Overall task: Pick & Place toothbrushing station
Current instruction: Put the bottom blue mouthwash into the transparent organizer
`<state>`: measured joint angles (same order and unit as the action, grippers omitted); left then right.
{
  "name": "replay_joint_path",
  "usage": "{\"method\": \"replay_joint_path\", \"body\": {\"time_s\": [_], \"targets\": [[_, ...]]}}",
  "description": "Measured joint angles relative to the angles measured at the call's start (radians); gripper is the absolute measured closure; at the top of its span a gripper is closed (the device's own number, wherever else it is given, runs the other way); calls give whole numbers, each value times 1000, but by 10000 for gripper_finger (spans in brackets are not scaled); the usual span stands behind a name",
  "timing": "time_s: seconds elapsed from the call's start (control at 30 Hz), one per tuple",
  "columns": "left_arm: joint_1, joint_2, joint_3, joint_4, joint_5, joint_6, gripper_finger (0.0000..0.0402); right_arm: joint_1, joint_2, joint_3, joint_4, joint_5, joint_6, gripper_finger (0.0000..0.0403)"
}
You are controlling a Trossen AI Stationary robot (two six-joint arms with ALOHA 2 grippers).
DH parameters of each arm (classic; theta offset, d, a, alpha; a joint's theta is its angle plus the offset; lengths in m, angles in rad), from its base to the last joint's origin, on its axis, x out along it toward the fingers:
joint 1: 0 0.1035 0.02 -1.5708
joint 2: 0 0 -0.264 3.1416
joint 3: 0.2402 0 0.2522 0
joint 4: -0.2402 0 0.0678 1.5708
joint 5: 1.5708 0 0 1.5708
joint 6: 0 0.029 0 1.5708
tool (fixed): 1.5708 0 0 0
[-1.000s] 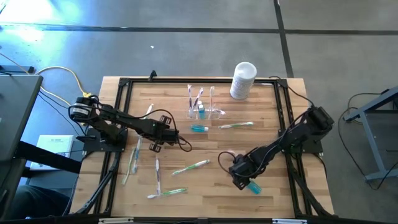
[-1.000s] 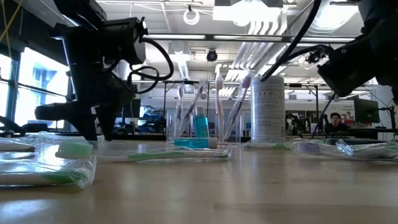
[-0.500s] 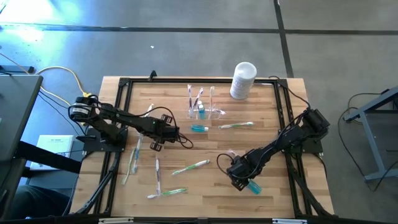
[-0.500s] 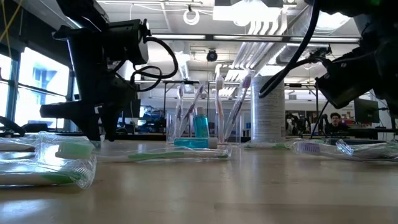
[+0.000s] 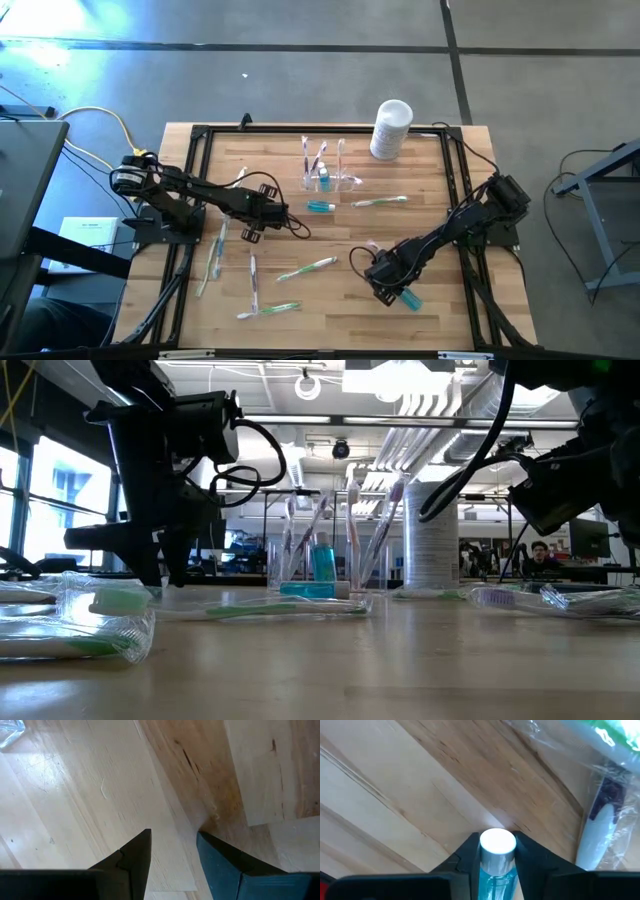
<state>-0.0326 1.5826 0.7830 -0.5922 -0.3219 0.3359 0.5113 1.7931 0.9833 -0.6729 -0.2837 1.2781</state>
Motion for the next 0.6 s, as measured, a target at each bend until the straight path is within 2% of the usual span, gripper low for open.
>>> {"method": "replay_joint_path", "body": {"time_s": [0.27, 0.4, 0.47, 0.6], "targets": [[0, 0, -1, 3, -1, 0, 240, -9, -64, -5, -8, -1, 5, 319], [0, 0, -1, 6, -1, 1, 240, -13, -90, 50, -41, 17, -9, 319], [0, 0, -1, 9, -2, 3, 240, -16, -92, 96, -58, 52, -47, 319], [0, 1, -1, 18, -2, 7, 240, -16, -93, 211, -97, 202, -180, 319]]}}
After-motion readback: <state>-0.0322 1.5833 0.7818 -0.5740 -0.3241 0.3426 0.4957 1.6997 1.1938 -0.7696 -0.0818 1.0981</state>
